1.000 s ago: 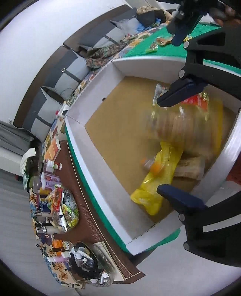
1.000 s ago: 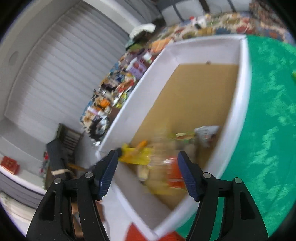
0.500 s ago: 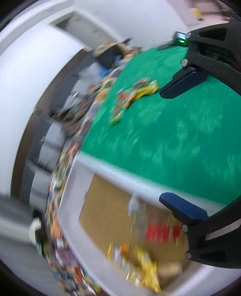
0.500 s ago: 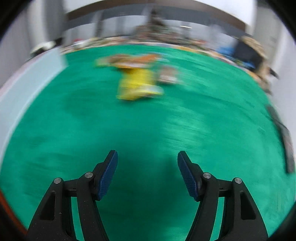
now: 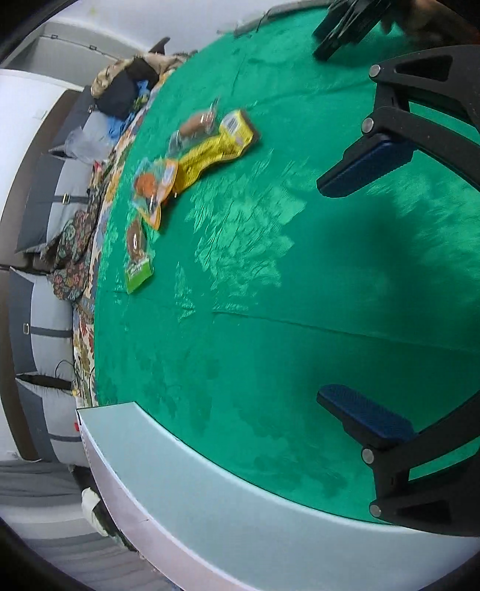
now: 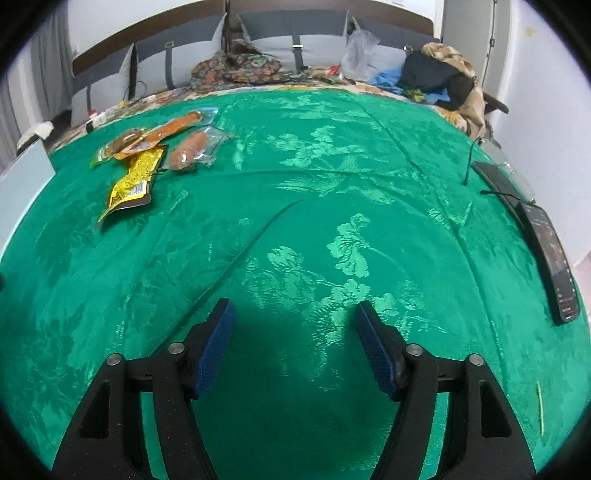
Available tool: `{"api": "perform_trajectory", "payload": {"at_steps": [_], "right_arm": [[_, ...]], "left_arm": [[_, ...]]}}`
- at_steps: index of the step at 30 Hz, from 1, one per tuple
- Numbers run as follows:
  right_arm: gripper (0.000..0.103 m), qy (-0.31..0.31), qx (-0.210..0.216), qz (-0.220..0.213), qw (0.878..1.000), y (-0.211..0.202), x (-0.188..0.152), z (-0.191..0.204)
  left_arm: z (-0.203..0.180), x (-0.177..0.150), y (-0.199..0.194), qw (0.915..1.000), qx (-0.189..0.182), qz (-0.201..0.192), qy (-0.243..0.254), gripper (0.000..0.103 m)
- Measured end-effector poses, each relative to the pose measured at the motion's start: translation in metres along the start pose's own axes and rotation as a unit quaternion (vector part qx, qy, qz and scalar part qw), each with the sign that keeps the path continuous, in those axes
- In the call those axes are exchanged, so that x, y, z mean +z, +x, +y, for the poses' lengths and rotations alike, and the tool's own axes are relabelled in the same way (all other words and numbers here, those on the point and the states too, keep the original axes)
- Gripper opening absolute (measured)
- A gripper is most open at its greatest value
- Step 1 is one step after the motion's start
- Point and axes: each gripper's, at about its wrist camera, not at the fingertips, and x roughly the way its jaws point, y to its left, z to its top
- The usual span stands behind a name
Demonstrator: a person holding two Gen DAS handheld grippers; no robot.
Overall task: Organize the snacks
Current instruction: 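Withdraw both open tools from the box back over the bed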
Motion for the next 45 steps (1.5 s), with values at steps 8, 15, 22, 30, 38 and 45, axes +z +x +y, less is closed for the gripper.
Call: {"api": "perform_trajectory", "payload": {"at_steps": [8, 15, 22, 30, 38, 45], "right_arm": [[0.089, 0.014, -0.008, 0.008, 1.0, 0.004, -0.001, -0.004], [0.09, 0.015, -0.009, 0.008, 1.0, 0.004, -0.001, -0.005], [0.09, 0.014, -0.009, 0.008, 1.0, 0.004, -0.001, -0.006], [0.09, 0.014, -0.009, 0.008, 1.0, 0.004, -0.001, -0.006], [0.09, 0.014, -0.009, 0.008, 1.0, 0.004, 0.0, -0.006], [0.09, 0.014, -0.009, 0.008, 1.0, 0.004, -0.001, -0.006]], "left_arm": [[0.006, -0.007, 0.032, 0.9986, 0.044, -0.01, 0.026, 0.102], [0.015, -0.006, 0.033, 0.9989, 0.046, -0.008, 0.005, 0.103], [0.015, -0.006, 0.034, 0.9989, 0.046, -0.008, 0.005, 0.103], [0.015, -0.006, 0.034, 0.9989, 0.046, -0.008, 0.005, 0.103], [0.015, -0.005, 0.034, 0.9989, 0.046, -0.007, 0.005, 0.103], [0.015, -0.005, 0.034, 0.9989, 0.046, -0.008, 0.005, 0.103]]}}
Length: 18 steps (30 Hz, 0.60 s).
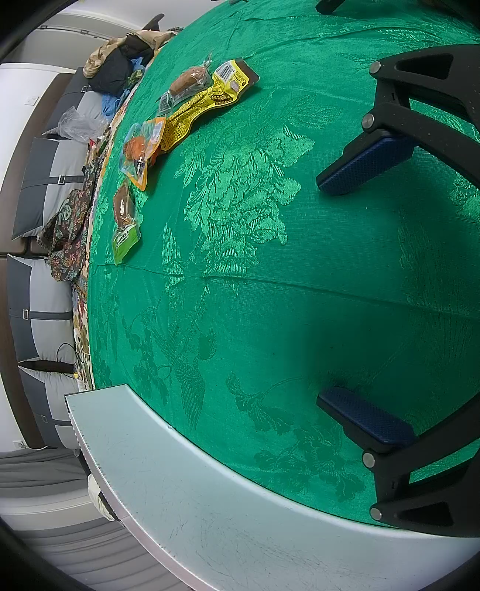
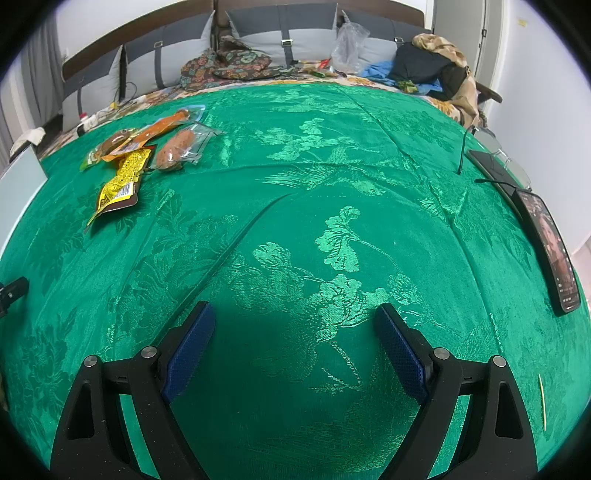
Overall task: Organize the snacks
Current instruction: 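Withdraw both open tools from the box back over the bed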
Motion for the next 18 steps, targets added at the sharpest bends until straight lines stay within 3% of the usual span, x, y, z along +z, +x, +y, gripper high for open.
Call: {"api": "perform_trajectory", "payload": {"at_steps": [18], "right_arm": [[0.094, 0.003, 0.0, 0.002, 1.0, -0.0002, -0.0015, -0.0027]], "left_arm": [[0.0002, 0.0006, 0.0002, 1.0, 0.0, 0.0, 0.0, 0.103]]}}
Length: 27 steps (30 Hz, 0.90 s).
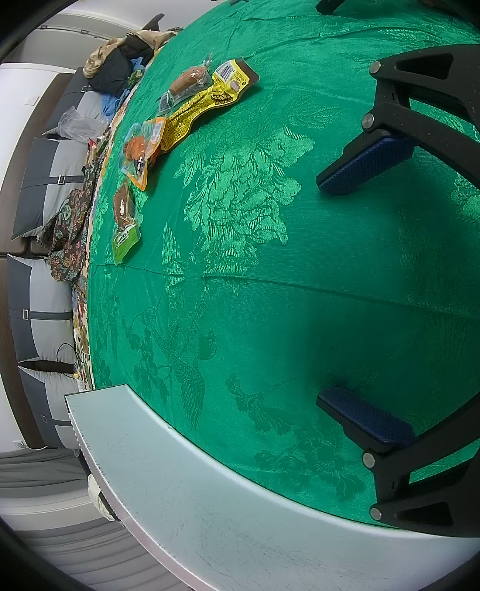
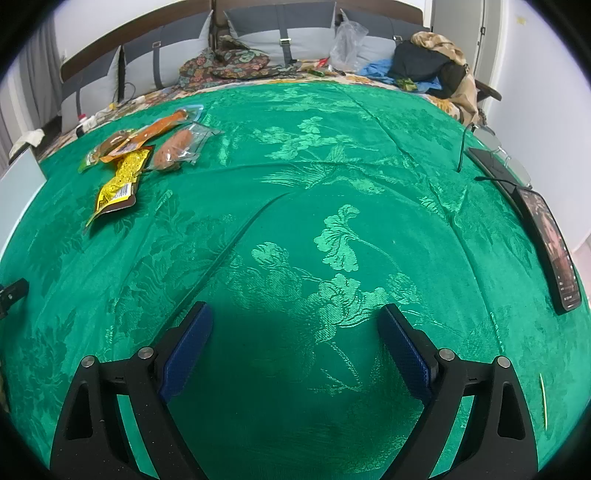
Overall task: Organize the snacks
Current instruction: 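Withdraw both open tools from the box back over the bed, then lower the left tool onto the green-labelled squid snack pack and close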
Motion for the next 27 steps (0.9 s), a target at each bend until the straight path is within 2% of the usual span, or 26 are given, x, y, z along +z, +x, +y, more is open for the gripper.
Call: {"api": "perform_trajectory", "payload": {"at_steps": [17, 19, 23, 24, 27], "right_arm": [[0.094, 0.0, 0.0, 0.0, 1.0, 0.0, 0.0, 0.0], [0.094, 0.0, 0.0, 0.0, 1.0, 0.0, 0.0, 0.0], [0.094, 0.001, 0.001, 0.0, 1.0, 0.0, 0.0, 0.0], [0.094, 0.001, 0.001, 0.0, 1.0, 0.0, 0.0, 0.0], [0.094, 0.001, 0.001, 0.0, 1.0, 0.0, 0.0, 0.0]], "left_arm": [[-0.001, 0.001, 0.001, 1.0, 0.0, 0.001, 0.0, 0.103], [-0.001, 0.005, 0.005, 0.9998, -0.005, 0.014, 0.008, 0.103], [-0.007, 0.041, 0.023, 0.993, -0.039, 0.099, 0.05, 0.102], [-0.009, 0.057, 0.025, 0.9911, -0.05, 0.107, 0.062, 0.102], [-0.02, 0.108, 0.027, 0.9879, -0.062, 0.085, 0.114, 0.102]]}}
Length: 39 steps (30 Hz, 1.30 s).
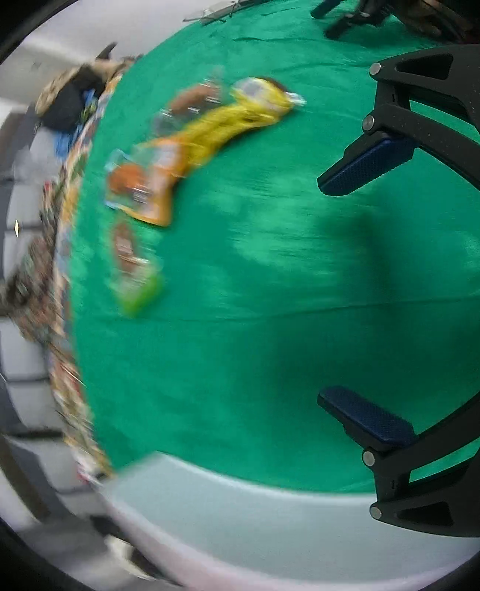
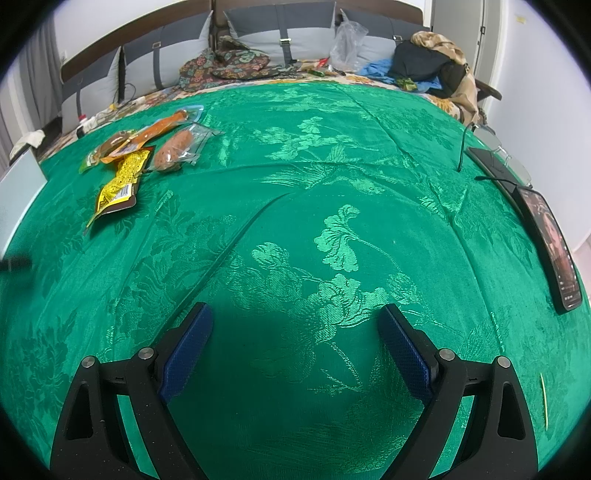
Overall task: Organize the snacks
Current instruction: 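Lower the left tool onto the green-labelled squid snack pack and close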
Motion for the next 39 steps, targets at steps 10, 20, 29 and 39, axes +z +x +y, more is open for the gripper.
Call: {"api": "perform_trajectory", "payload": {"at_steps": [10, 20, 29, 39], "right_arm": [[0.094, 0.0, 0.0, 0.0, 1.0, 0.0, 0.0, 0.0], [0.094, 0.001, 0.0, 0.0, 1.0, 0.0, 0.0, 0.0], [0.094, 0.001, 0.0, 0.0, 1.0, 0.001, 0.0, 0.001], [0.094, 0.001, 0.0, 0.0, 1.0, 0.001, 0.0, 0.001]], "left_arm": [[-0.018, 0.142, 0.055, 0.9902, 0.02, 0.022, 0.137, 0.087], [-0.02, 0.183, 0.123, 0.9933, -0.048, 0.051, 0.092, 0.093], [-0.032, 0.148, 0.091, 0.9951, -0.036, 0.004, 0.092, 0.036], [0.0, -0.027, 0.002, 0.9997, 0.014, 0.014, -0.013, 0.036]]}}
